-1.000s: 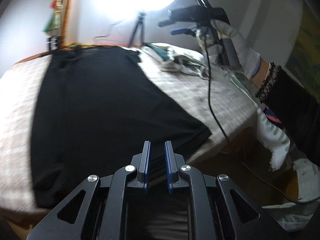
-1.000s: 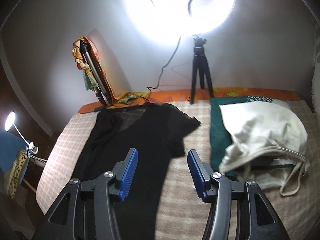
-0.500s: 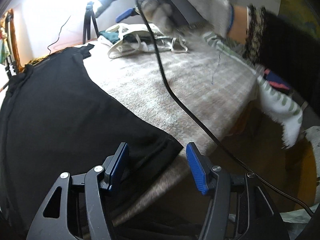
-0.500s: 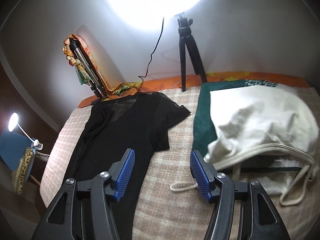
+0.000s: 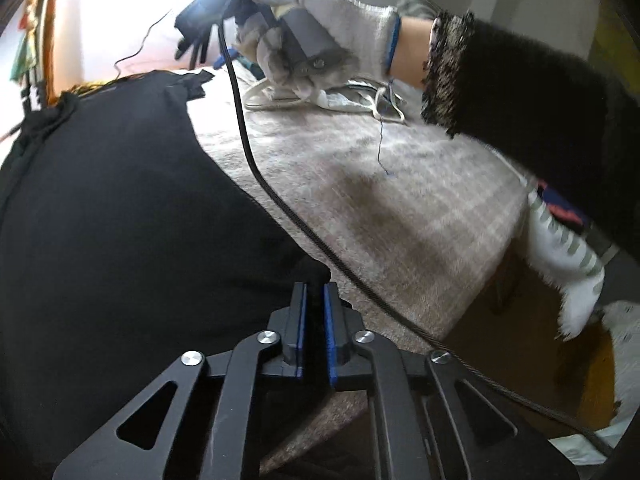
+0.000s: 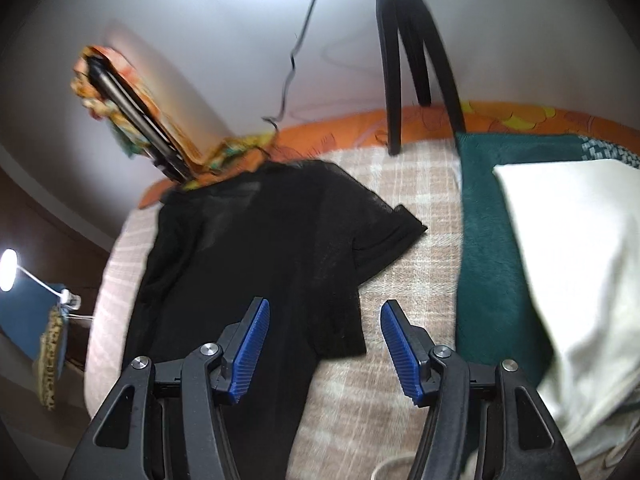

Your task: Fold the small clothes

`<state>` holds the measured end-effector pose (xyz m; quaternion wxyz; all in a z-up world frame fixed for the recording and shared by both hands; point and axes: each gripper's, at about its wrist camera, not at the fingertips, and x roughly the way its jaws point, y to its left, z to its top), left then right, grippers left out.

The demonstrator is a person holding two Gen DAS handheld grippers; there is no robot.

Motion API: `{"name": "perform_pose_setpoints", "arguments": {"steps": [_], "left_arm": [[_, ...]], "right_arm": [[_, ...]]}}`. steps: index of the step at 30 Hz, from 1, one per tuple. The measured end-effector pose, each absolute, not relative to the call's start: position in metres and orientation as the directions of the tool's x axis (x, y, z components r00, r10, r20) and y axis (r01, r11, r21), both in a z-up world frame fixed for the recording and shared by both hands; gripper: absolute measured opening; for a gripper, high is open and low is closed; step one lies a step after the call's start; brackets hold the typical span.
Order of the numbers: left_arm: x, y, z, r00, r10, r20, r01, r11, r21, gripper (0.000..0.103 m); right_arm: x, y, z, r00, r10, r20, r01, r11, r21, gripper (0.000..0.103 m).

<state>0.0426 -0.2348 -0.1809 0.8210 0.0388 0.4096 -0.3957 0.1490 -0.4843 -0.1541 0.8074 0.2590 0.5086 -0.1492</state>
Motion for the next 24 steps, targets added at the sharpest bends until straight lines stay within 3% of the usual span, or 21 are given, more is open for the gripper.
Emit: {"name": "perform_pose_setpoints", "arguments": {"steps": [9, 11, 13, 16, 18, 20, 24], "left_arm": [[0.043, -0.21, -0.17, 0.369, -0.637, -0.676, 0.635, 0.705, -0.318, 0.003], [0.043, -0.208, -0.17, 0.375, -0.638, -0.673, 0.632, 0.707, -0.318, 0.003], [0.042, -0.21, -0.172, 0.363, -0.646, -0.671, 0.645, 0.695, -0.319, 0.003], [0.034, -0.214, -0.176, 0.32, -0.654, -0.685, 0.679, 0.662, -0.316, 0.004], [0.027, -0.22, -0.179, 0.31, -0.652, -0.691, 0.699, 0.649, -0.299, 0.011], [0.021, -0.229, -0.182, 0.31, -0.641, -0.702, 0.718, 0.642, -0.27, 0.028], [0.018, -0.249, -0.185, 0.359, -0.599, -0.716, 0.735, 0.654, -0.179, 0.038]], "right_arm": [[0.166, -0.492, -0.191, 0.327, -0.007, -0.945, 0.551, 0.814, 0.185, 0.055], [0.167, -0.491, -0.191, 0.323, -0.003, -0.946, 0.545, 0.818, 0.183, 0.034], [0.169, -0.49, -0.191, 0.316, 0.003, -0.949, 0.536, 0.825, 0.181, 0.031], [0.17, -0.49, -0.188, 0.31, 0.045, -0.95, 0.514, 0.833, 0.207, 0.033], [0.171, -0.492, -0.186, 0.283, 0.045, -0.958, 0.515, 0.836, 0.191, 0.04], [0.171, -0.495, -0.183, 0.263, 0.036, -0.964, 0.52, 0.837, 0.173, 0.048], [0.17, -0.501, -0.175, 0.29, 0.061, -0.955, 0.513, 0.832, 0.209, 0.053]]}}
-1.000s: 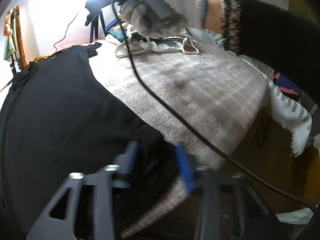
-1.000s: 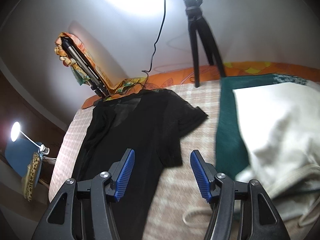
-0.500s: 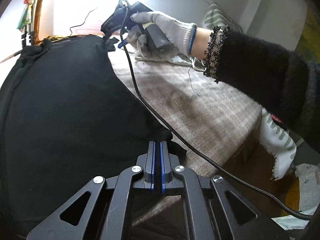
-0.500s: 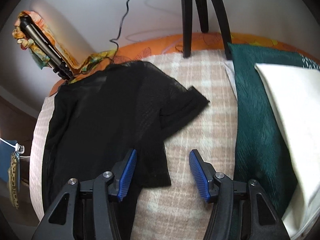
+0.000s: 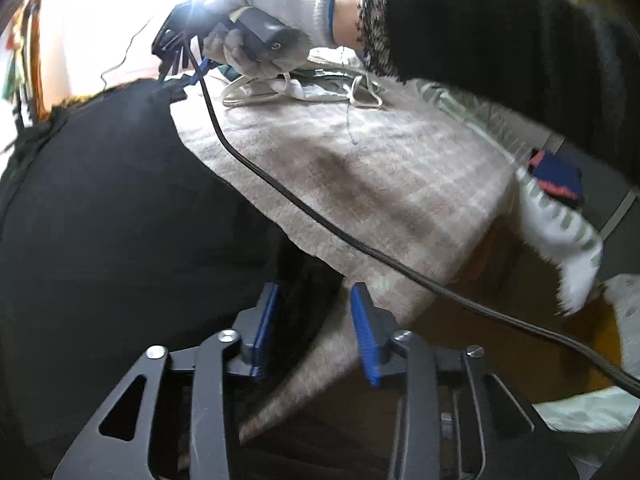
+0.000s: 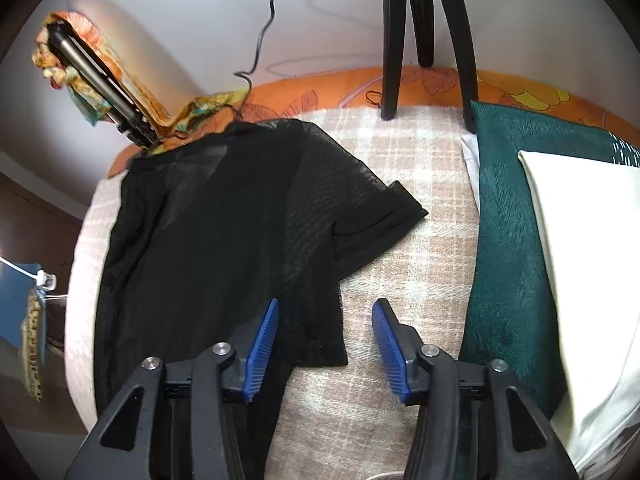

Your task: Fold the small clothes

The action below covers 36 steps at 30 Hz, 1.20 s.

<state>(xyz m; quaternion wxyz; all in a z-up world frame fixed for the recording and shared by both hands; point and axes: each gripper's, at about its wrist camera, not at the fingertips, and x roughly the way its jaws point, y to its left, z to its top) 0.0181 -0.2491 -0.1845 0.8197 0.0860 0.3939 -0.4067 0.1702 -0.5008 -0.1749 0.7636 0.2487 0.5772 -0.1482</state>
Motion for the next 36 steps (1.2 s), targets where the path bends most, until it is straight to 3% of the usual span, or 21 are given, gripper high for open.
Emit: {"name": "perform_pose_setpoints", "arguments": {"steps": [5, 6, 7, 9, 12, 14, 16, 24, 36], "left_arm": [[0.027, -0.262, -0.186, 0.411, -0.559, -0.72, 0.732, 0.673, -0.105, 0.035], [0.028, -0.262, -0.187, 0.421, -0.557, -0.715, 0.731, 0.676, -0.096, 0.031], [0.031, -0.26, -0.187, 0.431, -0.553, -0.713, 0.72, 0.687, -0.098, 0.014], [0.039, -0.25, -0.187, 0.402, -0.582, -0.707, 0.7, 0.693, -0.172, 0.009], [0.044, -0.234, -0.185, 0.396, -0.6, -0.695, 0.661, 0.712, -0.238, 0.008], [0.043, -0.226, -0.18, 0.398, -0.614, -0.681, 0.646, 0.715, -0.267, 0.008], [0.043, -0.215, -0.174, 0.403, -0.633, -0.661, 0.632, 0.715, -0.299, 0.008], [0.045, -0.186, -0.161, 0.423, -0.673, -0.607, 0.597, 0.711, -0.373, 0.007], [0.053, -0.128, -0.164, 0.448, -0.692, -0.566, 0.523, 0.716, -0.463, 0.007]], "right_arm": [[0.17, -0.499, -0.181, 0.303, 0.062, -0.951, 0.516, 0.828, 0.219, 0.053], [0.17, -0.498, -0.183, 0.309, 0.066, -0.949, 0.517, 0.826, 0.225, 0.053], [0.17, -0.497, -0.185, 0.31, 0.065, -0.948, 0.517, 0.826, 0.226, 0.053], [0.171, -0.493, -0.189, 0.309, 0.064, -0.949, 0.517, 0.826, 0.224, 0.051], [0.177, -0.485, -0.192, 0.317, 0.035, -0.948, 0.5, 0.843, 0.199, 0.033], [0.18, -0.483, -0.193, 0.315, 0.034, -0.948, 0.501, 0.843, 0.196, 0.011], [0.183, -0.481, -0.192, 0.317, 0.037, -0.948, 0.506, 0.839, 0.202, 0.005], [0.199, -0.465, -0.167, 0.325, -0.045, -0.945, 0.504, 0.854, 0.133, 0.003], [0.252, -0.392, -0.141, 0.29, -0.206, -0.935, 0.385, 0.919, -0.083, 0.003]]}}
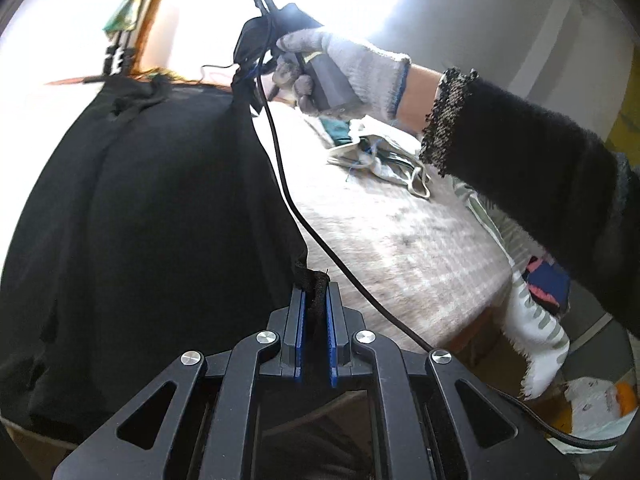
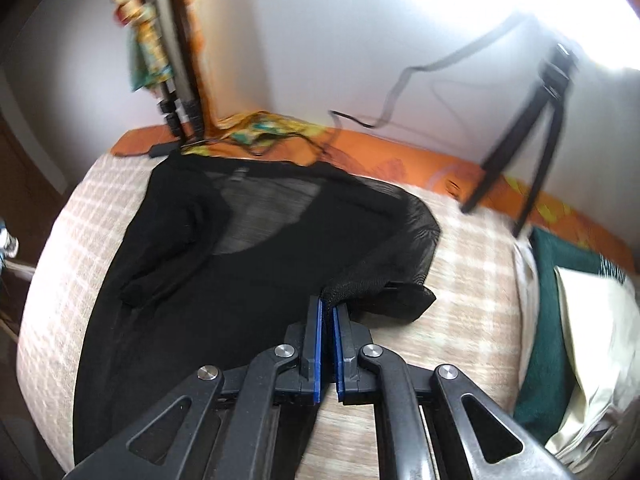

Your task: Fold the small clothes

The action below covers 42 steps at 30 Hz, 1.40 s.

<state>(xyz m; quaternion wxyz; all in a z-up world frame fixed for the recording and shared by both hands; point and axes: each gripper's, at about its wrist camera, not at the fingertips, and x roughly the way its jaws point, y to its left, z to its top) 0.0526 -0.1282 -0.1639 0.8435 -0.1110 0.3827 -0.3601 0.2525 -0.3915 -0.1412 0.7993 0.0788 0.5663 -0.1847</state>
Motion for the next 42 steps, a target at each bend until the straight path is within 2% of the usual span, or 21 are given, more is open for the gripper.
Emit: {"name": "perform_pose_setpoints", "arguments": {"steps": [8, 20, 22, 23, 25, 29, 34, 37, 42], "left_arm": [[0.062, -0.094, -0.18, 0.45, -0.684, -0.574, 0.452, 0.729, -0.514, 0.007], [0.069, -0.07, -0.186, 0.457, -0.655, -0.602, 0.41, 0.756, -0.511, 0.007], [0.071, -0.07, -0.187, 0.433, -0.652, -0.623, 0.4, 0.758, -0.516, 0.012], [0.072, -0.07, -0.186, 0.42, -0.646, -0.637, 0.392, 0.762, -0.515, 0.014], [0.071, -0.066, -0.182, 0.405, -0.642, -0.651, 0.383, 0.766, -0.517, 0.018], [0.062, -0.042, -0.166, 0.453, -0.632, -0.629, 0.391, 0.775, -0.497, 0.028], [0.061, 0.008, -0.158, 0.515, -0.601, -0.612, 0.32, 0.797, -0.513, 0.029], [0.061, 0.039, -0.157, 0.562, -0.54, -0.626, 0.259, 0.834, -0.487, 0.029], [0.059, 0.09, -0.166, 0.618, -0.416, -0.667, 0.123, 0.889, -0.441, 0.029]], "right_arm": [[0.292, -0.333, -0.172, 0.232, -0.279, -0.932, 0.284, 0.936, -0.209, 0.002], [0.313, -0.319, -0.203, 0.204, -0.254, -0.945, 0.309, 0.933, -0.184, 0.003], [0.315, -0.316, -0.205, 0.208, -0.185, -0.961, 0.28, 0.952, -0.123, 0.007], [0.314, -0.315, -0.201, 0.219, -0.16, -0.962, 0.273, 0.957, -0.097, 0.021], [0.308, -0.317, -0.185, 0.293, -0.097, -0.951, 0.263, 0.965, -0.017, 0.035], [0.278, -0.354, -0.14, 0.474, 0.011, -0.88, 0.323, 0.928, 0.186, 0.036], [0.251, -0.424, -0.136, 0.493, -0.061, -0.868, 0.535, 0.808, 0.248, 0.039], [0.247, -0.447, -0.151, 0.497, -0.025, -0.867, 0.591, 0.742, 0.317, 0.04], [0.265, -0.451, -0.173, 0.471, -0.026, -0.882, 0.616, 0.725, 0.308, 0.04]]}}
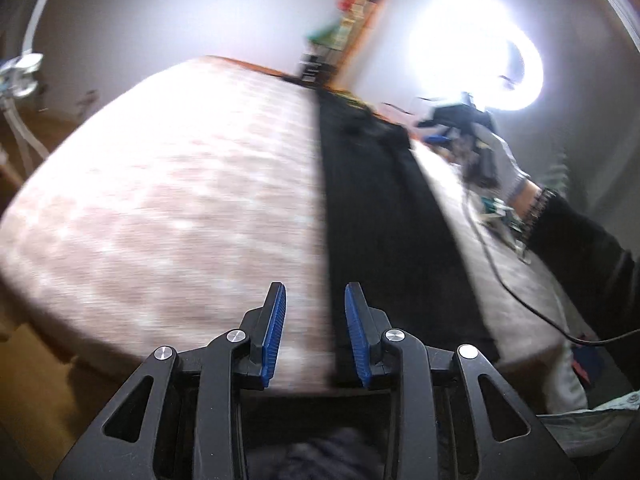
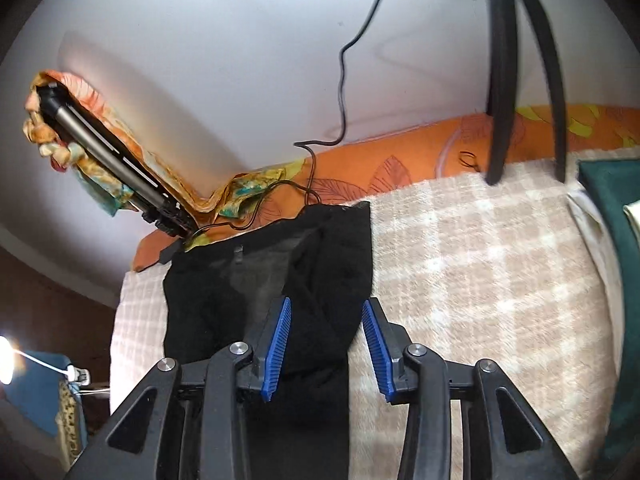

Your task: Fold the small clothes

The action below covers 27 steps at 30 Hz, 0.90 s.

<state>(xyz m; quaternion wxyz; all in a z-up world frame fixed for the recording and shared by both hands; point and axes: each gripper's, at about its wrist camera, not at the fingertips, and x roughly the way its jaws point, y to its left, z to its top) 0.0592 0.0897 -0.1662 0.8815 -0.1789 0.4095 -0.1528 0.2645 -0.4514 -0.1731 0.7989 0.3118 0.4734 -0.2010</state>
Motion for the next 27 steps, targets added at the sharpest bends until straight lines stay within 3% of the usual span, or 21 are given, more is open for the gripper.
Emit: {"name": "perform_pose_setpoints", "arguments": {"steps": [3, 6, 8, 11, 17, 22, 24, 26, 27], "left_arm": [[0.056, 0.116, -0.173, 0.63, -0.35, -0.694, 0.044, 0.907, -0.418, 0.029], [0.052, 0.132, -0.18, 0.633, -0.315, -0.708, -0.014, 0.909, -0.417, 0.029], [0.051, 0.138, -0.181, 0.636, -0.294, -0.714, -0.038, 0.912, -0.409, 0.029], [0.049, 0.142, -0.183, 0.635, -0.292, -0.715, -0.048, 0.909, -0.413, 0.029], [0.054, 0.137, -0.189, 0.624, -0.319, -0.713, -0.023, 0.905, -0.425, 0.029], [0.056, 0.129, -0.187, 0.627, -0.334, -0.704, -0.01, 0.9, -0.436, 0.029], [0.056, 0.129, -0.184, 0.632, -0.339, -0.697, -0.006, 0.898, -0.441, 0.029], [0.055, 0.128, -0.179, 0.64, -0.339, -0.689, 0.004, 0.899, -0.439, 0.029], [0.055, 0.127, -0.176, 0.645, -0.338, -0.686, 0.011, 0.901, -0.434, 0.029]], "right_arm": [[0.281, -0.442, -0.185, 0.443, -0.014, -0.896, 0.585, 0.762, 0.278, 0.036], [0.293, -0.431, -0.199, 0.348, -0.051, -0.936, 0.572, 0.803, 0.169, 0.024], [0.298, -0.428, -0.204, 0.327, -0.047, -0.944, 0.559, 0.815, 0.153, 0.002], [0.303, -0.423, -0.201, 0.289, -0.096, -0.952, 0.543, 0.836, 0.08, 0.001], [0.325, -0.407, -0.175, 0.242, -0.219, -0.945, 0.472, 0.878, -0.082, 0.0], [0.355, -0.393, -0.173, 0.307, -0.125, -0.943, 0.465, 0.885, 0.034, 0.001], [0.367, -0.384, -0.178, 0.358, -0.022, -0.933, 0.434, 0.889, 0.146, 0.007], [0.375, -0.374, -0.179, 0.368, 0.01, -0.93, 0.406, 0.898, 0.17, 0.033], [0.376, -0.367, -0.175, 0.387, 0.014, -0.922, 0.39, 0.904, 0.177, 0.038]]}}
